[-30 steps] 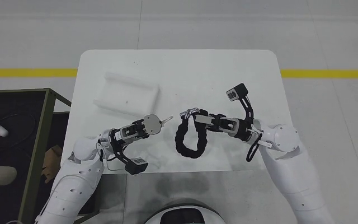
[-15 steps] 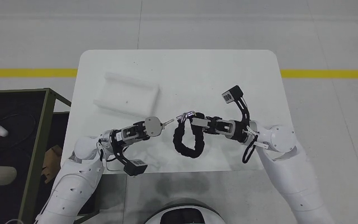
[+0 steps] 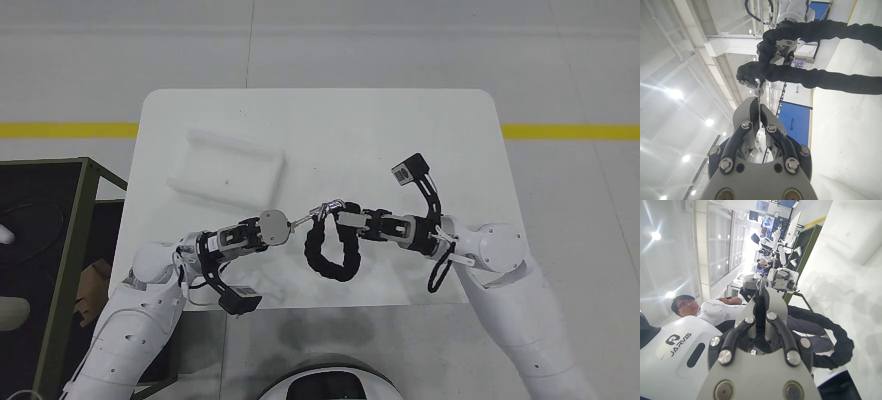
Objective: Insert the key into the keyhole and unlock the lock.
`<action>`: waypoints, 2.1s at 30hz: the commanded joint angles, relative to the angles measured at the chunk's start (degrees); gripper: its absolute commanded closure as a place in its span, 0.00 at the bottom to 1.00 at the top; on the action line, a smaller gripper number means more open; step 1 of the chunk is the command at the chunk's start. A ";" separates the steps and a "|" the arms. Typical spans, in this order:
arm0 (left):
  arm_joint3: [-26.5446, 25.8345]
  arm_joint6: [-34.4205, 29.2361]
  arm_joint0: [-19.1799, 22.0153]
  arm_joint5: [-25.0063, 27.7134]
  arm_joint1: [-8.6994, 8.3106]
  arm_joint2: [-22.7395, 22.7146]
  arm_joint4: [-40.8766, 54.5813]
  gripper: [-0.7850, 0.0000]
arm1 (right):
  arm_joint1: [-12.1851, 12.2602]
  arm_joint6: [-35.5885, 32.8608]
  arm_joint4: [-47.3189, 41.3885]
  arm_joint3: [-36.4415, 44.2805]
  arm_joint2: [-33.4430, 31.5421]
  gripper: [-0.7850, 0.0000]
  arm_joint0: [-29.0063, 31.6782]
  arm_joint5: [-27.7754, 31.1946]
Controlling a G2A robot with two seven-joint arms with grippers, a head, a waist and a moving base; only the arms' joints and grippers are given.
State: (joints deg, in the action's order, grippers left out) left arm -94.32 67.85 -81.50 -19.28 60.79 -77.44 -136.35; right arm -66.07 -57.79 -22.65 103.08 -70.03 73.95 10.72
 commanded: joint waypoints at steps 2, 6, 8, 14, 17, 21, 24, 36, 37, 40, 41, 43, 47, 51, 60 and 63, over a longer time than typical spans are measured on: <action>0.02 0.07 -0.04 -0.04 -0.05 -0.04 -0.02 1.00 | 0.03 -0.03 -0.07 0.03 0.21 1.00 -0.08 0.02; -0.06 0.05 -0.07 -0.14 -0.10 -0.07 -0.09 1.00 | 0.09 -0.32 -0.10 0.10 0.42 1.00 -0.26 -0.15; -0.15 0.02 -0.10 -0.16 -0.12 0.00 -0.14 1.00 | 0.14 -0.55 -0.01 0.19 0.47 1.00 -0.36 -0.24; -0.62 -0.02 -0.19 -0.21 -0.18 0.27 -0.62 1.00 | 0.28 -0.88 0.74 0.59 0.69 1.00 -0.53 -0.47; -0.95 -0.05 -0.23 -0.22 -0.21 0.45 -0.89 1.00 | 0.39 -0.22 3.12 0.96 0.89 1.00 -0.50 -0.45; -1.23 -0.23 -0.26 -0.36 -0.26 0.56 -1.24 1.00 | 0.42 0.52 4.41 1.51 1.53 1.00 -0.39 -0.45; -1.36 -0.38 -0.31 -0.28 -0.31 0.65 -1.63 1.00 | 0.47 1.26 5.41 1.90 1.66 1.00 -0.32 -0.32; -1.62 0.17 -0.47 0.32 -0.56 0.77 -1.14 0.00 | 0.71 2.04 5.65 2.54 1.97 1.00 0.11 0.10; -1.60 0.11 -0.58 0.27 -0.57 0.68 -0.61 0.00 | 0.70 2.64 5.41 2.47 1.84 1.00 0.17 0.47; -0.80 -0.53 -0.95 1.20 -0.57 0.01 3.06 0.00 | 0.72 4.05 4.17 1.92 1.08 1.00 0.41 1.46; -0.30 -0.69 -1.05 1.58 -0.59 -0.32 4.25 0.00 | 0.75 4.30 3.87 1.79 0.74 1.00 0.45 1.73; 0.99 -1.23 -1.33 3.96 -0.54 -0.68 8.55 0.00 | 0.81 5.37 3.28 1.60 -0.11 1.00 0.69 2.36; 4.65 -3.60 -0.66 13.98 -0.25 -1.06 21.56 0.00 | 0.92 5.90 1.66 1.39 -1.04 1.00 1.24 2.17; 4.65 -3.60 -0.66 13.98 -0.25 -1.06 21.56 0.00 | 0.92 5.90 1.66 1.39 -1.04 1.00 1.24 2.17; 3.12 -12.06 0.36 40.33 -1.14 -3.66 32.31 0.00 | 0.90 8.72 4.15 3.14 -0.51 1.00 1.83 1.92; 2.44 -13.77 0.94 56.48 -1.96 -5.81 38.17 0.00 | 0.98 8.66 5.17 3.44 -0.58 1.00 1.97 1.45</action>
State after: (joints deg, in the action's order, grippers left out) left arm -91.79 54.46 -80.62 27.48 59.10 -82.79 -100.51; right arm -65.12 -49.03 -17.82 106.47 -70.57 75.89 12.60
